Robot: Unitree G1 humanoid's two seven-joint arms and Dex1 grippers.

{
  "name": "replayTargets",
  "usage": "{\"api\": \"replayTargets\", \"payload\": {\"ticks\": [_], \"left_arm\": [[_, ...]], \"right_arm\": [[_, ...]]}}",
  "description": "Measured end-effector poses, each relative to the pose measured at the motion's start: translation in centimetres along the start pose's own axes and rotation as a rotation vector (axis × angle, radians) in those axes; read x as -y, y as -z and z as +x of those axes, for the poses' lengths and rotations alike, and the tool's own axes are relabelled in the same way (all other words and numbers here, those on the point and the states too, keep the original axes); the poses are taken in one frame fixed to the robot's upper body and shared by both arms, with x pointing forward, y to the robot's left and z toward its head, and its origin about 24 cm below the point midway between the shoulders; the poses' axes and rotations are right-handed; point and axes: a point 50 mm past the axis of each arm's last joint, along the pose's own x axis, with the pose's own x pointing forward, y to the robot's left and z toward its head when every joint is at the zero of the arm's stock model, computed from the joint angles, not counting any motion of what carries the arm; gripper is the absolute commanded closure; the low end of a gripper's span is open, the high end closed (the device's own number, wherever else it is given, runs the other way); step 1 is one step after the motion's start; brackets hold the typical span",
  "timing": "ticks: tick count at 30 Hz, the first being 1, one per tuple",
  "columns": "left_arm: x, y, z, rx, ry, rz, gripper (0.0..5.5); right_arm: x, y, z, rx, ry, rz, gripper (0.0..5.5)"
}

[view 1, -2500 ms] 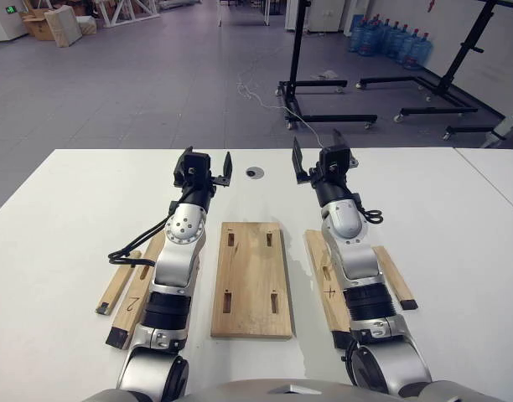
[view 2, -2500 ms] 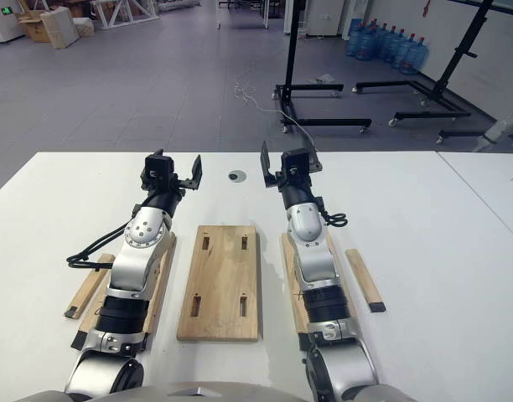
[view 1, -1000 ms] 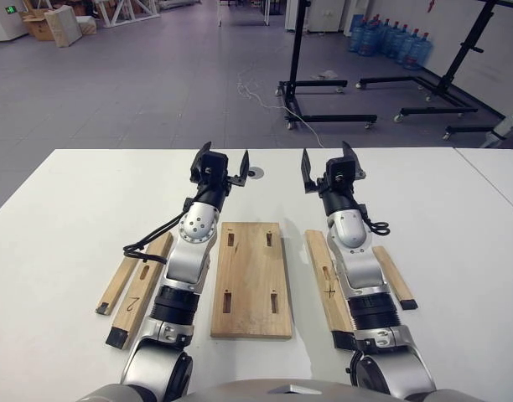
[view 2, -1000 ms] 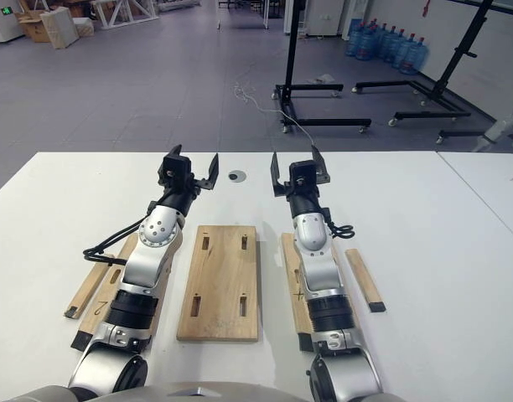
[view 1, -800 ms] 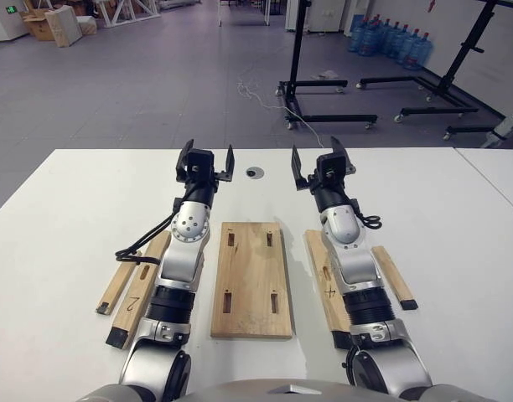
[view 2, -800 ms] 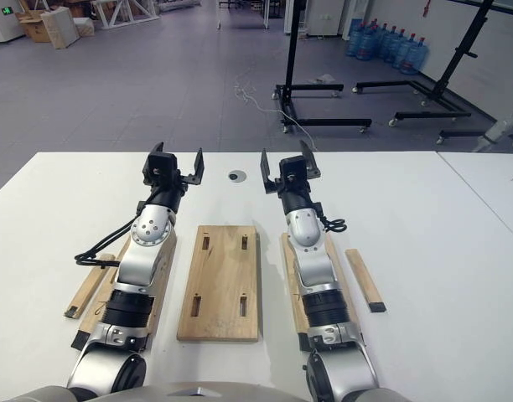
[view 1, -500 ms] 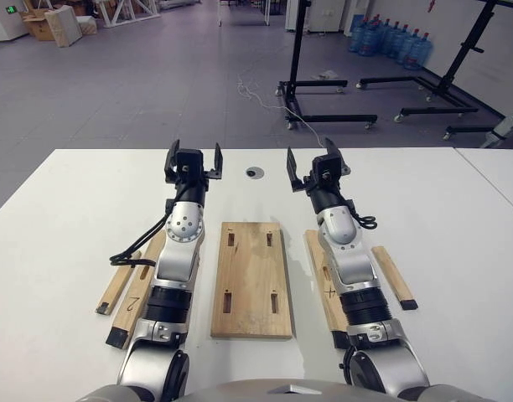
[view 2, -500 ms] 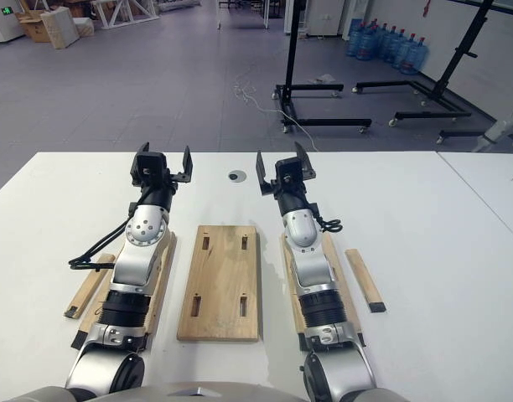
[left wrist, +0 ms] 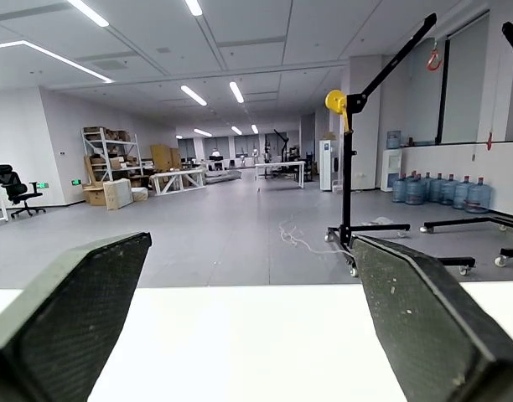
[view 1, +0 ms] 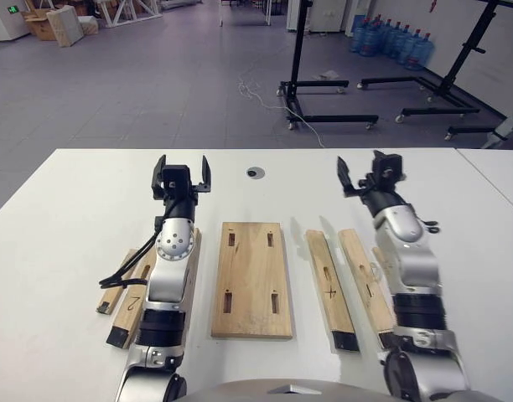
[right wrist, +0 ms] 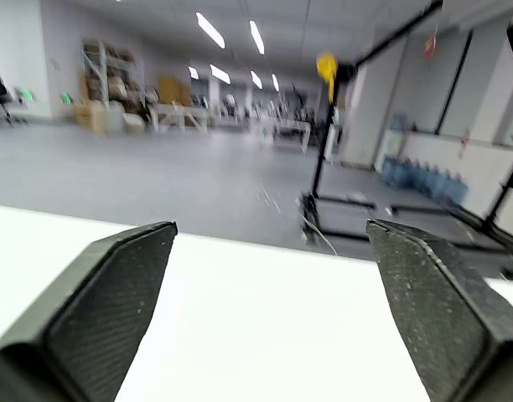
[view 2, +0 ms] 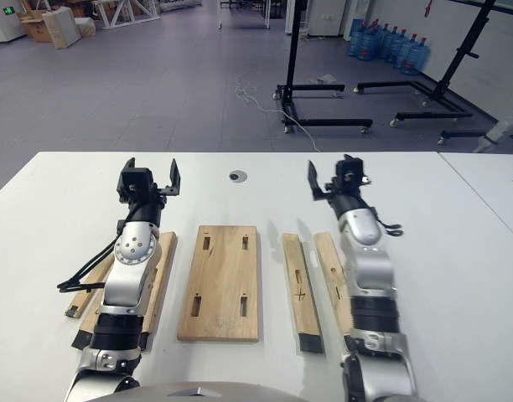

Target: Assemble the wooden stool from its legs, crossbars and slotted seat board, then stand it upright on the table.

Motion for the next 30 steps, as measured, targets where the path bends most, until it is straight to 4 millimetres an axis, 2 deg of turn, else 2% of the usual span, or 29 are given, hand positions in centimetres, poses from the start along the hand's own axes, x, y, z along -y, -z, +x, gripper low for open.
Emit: {"api": "replayTargets", "payload": {"ticks": [2, 6, 11, 12, 14, 17, 21, 30], "left_arm": [[-0.5, -0.2, -0.4, 0.006, -0.036, 0.003, 1.13], [-2.0, -0.4, -1.0, 0.012, -0.113, 0.017, 1.13], [-2.3, -0.3, -1.9, -0.005, -0.138, 0.015, 1.13], [-2.2, -0.1, -2.1, -0.016, -0.136, 0.014, 1.13], [-2.1, -0.2, -2.1, -0.015, -0.134, 0.011, 1.13], [-2.1, -0.5, -2.2, -0.009, -0.134, 0.009, 1.13], [-2.2, -0.3, -2.3, -0.027, -0.134, 0.015, 1.13], [-2.3, -0.6, -2.3, -0.024, -0.134, 0.015, 1.13]], "right_arm": [[1.6, 1.4, -1.6, -0.093, 0.006, 0.001, 1.33], [3.7, 5.1, -6.6, -0.334, 0.025, 0.012, 1.33], [4.2, 6.8, -11.3, -0.498, 0.002, 0.013, 1.33], [4.1, 7.4, -12.8, -0.556, -0.004, 0.029, 1.33], [4.1, 7.8, -14.0, -0.609, 0.000, 0.056, 1.33], [4.1, 8.0, -15.0, -0.654, 0.003, 0.088, 1.55], [4.2, 7.6, -16.6, -0.756, -0.040, 0.144, 2.36], [4.7, 7.1, -16.7, -0.817, -0.074, 0.141, 3.78]]}}
